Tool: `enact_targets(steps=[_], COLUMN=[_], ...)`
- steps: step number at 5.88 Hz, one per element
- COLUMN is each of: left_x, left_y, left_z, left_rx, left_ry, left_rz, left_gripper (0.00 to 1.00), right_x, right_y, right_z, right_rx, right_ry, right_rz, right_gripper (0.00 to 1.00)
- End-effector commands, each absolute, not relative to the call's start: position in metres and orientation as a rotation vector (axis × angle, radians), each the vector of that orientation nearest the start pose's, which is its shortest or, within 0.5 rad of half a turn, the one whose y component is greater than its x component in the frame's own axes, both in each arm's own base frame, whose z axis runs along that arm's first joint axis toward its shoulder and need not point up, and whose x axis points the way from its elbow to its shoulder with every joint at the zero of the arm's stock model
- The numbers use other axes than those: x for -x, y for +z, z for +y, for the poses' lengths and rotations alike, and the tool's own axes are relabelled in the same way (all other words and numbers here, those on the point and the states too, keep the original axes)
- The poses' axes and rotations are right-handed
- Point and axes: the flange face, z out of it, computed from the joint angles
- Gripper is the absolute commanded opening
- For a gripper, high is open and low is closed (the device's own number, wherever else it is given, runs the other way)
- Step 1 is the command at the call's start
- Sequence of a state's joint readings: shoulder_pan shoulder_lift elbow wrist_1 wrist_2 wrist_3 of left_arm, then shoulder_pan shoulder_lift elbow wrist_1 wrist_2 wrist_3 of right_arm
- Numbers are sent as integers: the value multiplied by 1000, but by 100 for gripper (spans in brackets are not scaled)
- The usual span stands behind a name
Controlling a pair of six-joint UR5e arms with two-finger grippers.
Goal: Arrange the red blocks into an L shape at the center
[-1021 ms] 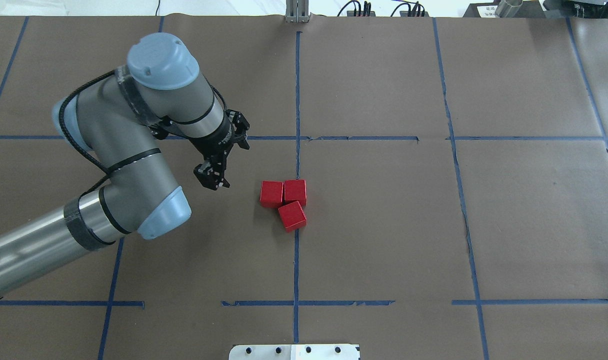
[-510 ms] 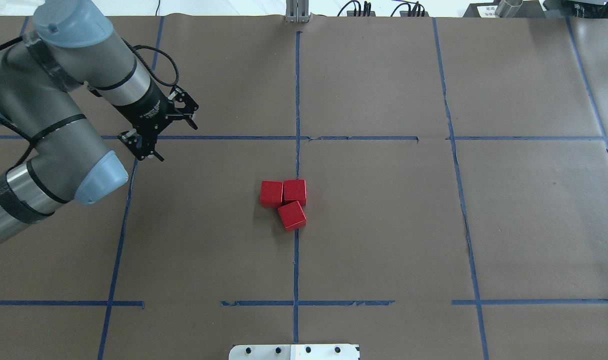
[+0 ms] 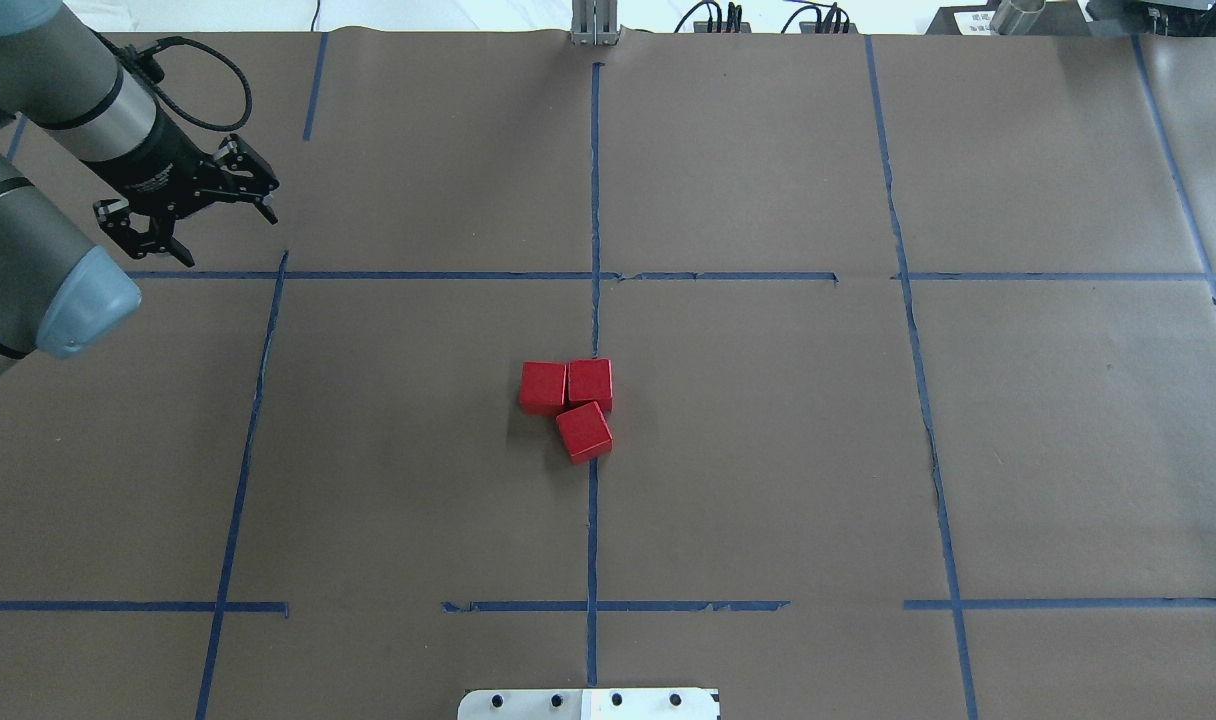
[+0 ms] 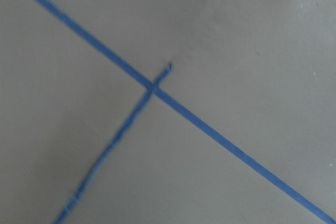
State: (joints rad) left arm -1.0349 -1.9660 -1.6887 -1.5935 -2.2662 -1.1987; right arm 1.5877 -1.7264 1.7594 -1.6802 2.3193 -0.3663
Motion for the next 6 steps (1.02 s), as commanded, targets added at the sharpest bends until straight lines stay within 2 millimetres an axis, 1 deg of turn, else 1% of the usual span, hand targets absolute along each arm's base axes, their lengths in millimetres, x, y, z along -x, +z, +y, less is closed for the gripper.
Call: enact_targets(steps=[1,2,3,4,5,6], left_x=[-178,-115,-61,-20,5,11], left_y=[452,505,553,586,624,648], left_z=[-587,-582,-588,-590,-559,-534], left_rx=[59,-18,-69,-104,-82,-39], left_ry=[-207,-35,112,216,239,207], left_rz=[790,755,722,700,701,701], left_gripper=[100,100,100,100,100,100], right_x=[-72,-73,-73,-73,-72,-72], right_y=[648,648,649,648,648,649], right_z=[-420,-421,-420,-421,-421,-421], right_rx=[-56,-54,-53,-54,-53,-52], right_ry=[-257,-256,-255,-256,-256,-257], right_rz=[-753,-752,-752,-752,-750,-750], right_gripper=[100,100,100,100,100,100])
